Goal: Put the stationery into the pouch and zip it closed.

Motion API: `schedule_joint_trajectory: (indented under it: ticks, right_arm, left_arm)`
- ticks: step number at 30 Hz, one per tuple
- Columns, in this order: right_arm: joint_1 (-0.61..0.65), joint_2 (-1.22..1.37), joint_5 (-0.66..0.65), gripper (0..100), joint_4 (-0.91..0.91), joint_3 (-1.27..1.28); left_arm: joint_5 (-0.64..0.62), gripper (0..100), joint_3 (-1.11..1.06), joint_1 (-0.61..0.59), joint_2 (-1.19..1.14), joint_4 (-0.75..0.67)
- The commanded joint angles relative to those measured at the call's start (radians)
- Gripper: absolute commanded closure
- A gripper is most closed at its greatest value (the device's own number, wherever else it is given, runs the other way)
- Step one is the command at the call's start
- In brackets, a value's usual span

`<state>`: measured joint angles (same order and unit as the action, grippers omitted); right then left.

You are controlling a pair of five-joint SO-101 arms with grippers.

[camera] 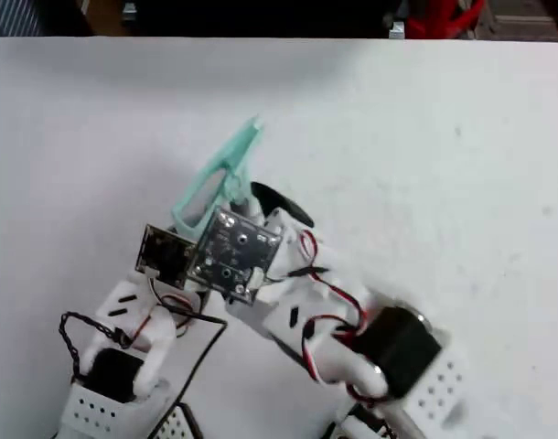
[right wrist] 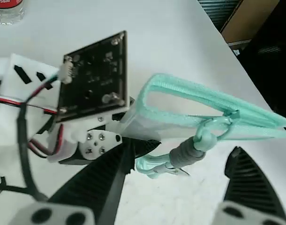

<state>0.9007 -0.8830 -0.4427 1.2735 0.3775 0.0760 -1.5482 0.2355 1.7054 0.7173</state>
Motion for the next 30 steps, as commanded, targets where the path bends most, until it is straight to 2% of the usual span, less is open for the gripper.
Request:
schedule_joint_trajectory:
  ticks: [1, 10, 16, 21, 24, 26, 28, 30]
  right_arm:
    - [-0.039, 0.007, -0.015, 69.7, -0.140, 0.091]
    - [-0.139, 0.010, -0.023, 71.0, -0.249, 0.137]
    - [-0.125, 0.070, -0.061, 98.0, -0.308, 0.130]
    - [-0.058, 0.068, -0.087, 98.1, -0.274, 0.129]
    - [-0.050, 0.004, -0.087, 98.0, -0.272, 0.129]
    - [-0.070, -0.028, -0.087, 98.0, -0.268, 0.130]
    - [-0.110, -0.039, -0.086, 98.0, -0.271, 0.137]
    - [-0.157, -0.025, -0.061, 98.0, -0.268, 0.137]
  left_arm:
    - [0.012, 98, 0.015, 0.008, 0.015, -0.018]
    - [0.012, 98, 0.012, 0.008, 0.015, -0.023]
    - [0.012, 98, 0.011, 0.015, 0.015, -0.025]
    - [0.012, 97, 0.015, 0.010, 0.015, -0.025]
    - [0.002, 89, 0.018, 0.012, 0.015, -0.023]
    - [-0.051, 84, 0.041, 0.008, 0.015, -0.006]
    - [-0.115, 83, 0.094, 0.005, 0.015, 0.026]
    - [-0.118, 83, 0.150, -0.010, 0.015, 0.074]
